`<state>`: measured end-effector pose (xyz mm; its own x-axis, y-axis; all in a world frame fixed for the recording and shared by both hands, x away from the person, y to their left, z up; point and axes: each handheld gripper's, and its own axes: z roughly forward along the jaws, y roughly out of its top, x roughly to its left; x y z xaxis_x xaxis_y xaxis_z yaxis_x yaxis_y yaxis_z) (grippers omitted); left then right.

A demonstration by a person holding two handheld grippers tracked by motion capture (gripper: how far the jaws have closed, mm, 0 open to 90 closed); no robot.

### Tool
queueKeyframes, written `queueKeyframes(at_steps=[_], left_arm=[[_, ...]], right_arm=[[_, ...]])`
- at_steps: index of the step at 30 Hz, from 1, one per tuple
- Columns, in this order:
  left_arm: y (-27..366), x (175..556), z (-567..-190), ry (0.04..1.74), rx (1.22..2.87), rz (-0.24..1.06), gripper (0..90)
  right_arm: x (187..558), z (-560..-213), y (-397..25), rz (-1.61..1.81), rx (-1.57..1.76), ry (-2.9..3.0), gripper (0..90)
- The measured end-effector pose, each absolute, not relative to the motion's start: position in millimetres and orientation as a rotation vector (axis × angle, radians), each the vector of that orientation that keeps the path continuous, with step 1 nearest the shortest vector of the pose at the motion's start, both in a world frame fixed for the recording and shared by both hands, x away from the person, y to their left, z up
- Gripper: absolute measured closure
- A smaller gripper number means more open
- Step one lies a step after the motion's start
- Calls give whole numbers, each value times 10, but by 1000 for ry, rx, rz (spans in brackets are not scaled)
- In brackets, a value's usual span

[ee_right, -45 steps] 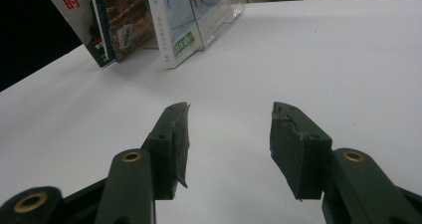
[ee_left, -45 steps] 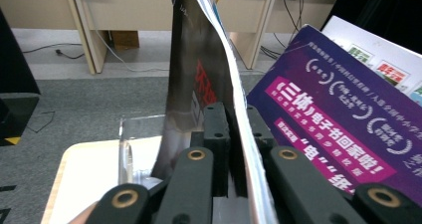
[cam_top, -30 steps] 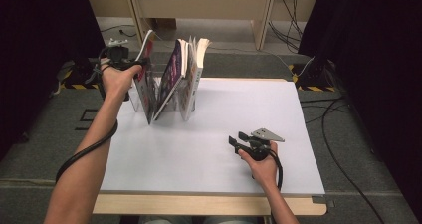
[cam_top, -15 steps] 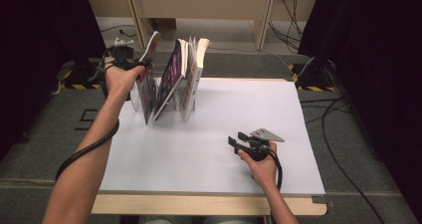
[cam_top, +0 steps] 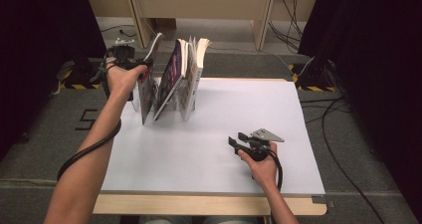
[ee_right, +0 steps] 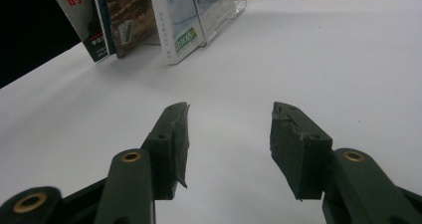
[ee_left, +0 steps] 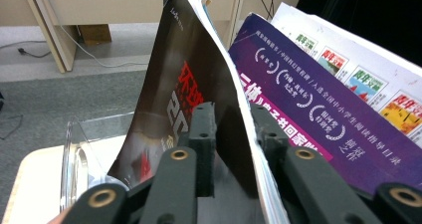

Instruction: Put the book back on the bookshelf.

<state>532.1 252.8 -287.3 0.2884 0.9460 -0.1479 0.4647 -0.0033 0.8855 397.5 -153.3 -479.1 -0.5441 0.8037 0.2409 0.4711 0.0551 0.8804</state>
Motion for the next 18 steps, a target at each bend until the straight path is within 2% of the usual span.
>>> queueKeyframes(at_steps=[8,18], left_arm=[[2577,5273,-2840,1310,1601,633,572],[2568,5192,-2805,1278,1568,621,435]], right_arm=[[3973,-4794,-1507,1483,1283,2029,498],[3972,-4796,-1507,1480,1285,2032,498]])
